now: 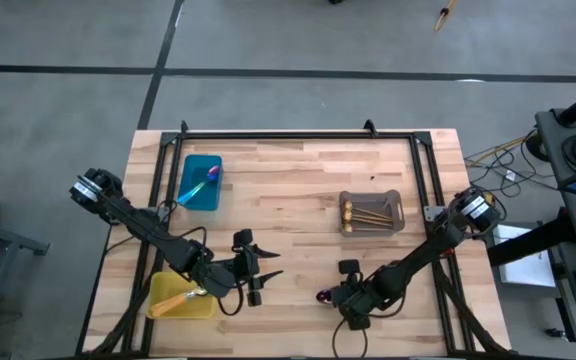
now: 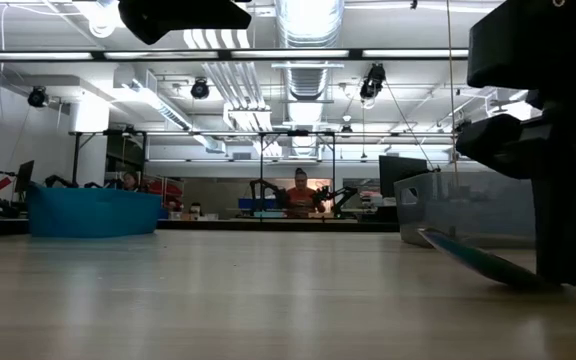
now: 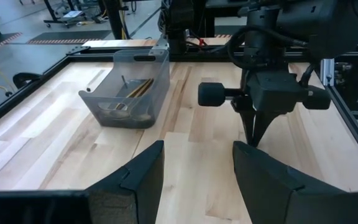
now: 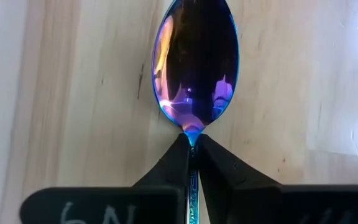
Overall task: Sort silverware by color (type)
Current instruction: Put the blue spoon into the blue bin
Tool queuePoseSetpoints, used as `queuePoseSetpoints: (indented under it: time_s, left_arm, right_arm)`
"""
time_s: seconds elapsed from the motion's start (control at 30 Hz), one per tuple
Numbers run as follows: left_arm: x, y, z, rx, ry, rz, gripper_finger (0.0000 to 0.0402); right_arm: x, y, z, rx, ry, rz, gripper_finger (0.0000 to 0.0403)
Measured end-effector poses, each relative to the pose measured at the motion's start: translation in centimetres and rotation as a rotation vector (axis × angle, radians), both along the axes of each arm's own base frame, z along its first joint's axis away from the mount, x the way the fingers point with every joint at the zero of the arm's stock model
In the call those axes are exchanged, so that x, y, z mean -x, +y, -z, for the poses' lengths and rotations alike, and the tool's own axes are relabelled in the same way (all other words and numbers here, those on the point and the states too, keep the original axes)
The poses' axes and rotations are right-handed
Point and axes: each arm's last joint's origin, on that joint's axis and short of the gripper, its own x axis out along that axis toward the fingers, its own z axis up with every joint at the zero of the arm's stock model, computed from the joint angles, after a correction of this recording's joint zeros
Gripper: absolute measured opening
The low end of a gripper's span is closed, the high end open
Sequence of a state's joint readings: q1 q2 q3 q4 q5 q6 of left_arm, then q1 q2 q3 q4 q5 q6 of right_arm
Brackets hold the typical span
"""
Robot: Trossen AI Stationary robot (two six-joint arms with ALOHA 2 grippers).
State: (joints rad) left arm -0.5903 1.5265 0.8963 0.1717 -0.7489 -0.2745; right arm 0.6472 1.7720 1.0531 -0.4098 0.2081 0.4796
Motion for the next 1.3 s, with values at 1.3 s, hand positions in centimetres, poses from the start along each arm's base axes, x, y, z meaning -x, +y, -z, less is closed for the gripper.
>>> queuePoseSetpoints:
  time_s: [1.3]
  left_arm:
    - [-0.7,0.0,-1.4,0.024,-0.136,0.006,0.0171]
  right_arm:
    - [-4.2,-4.5,-8.7,0.152,-1.477,0.203,0.0012]
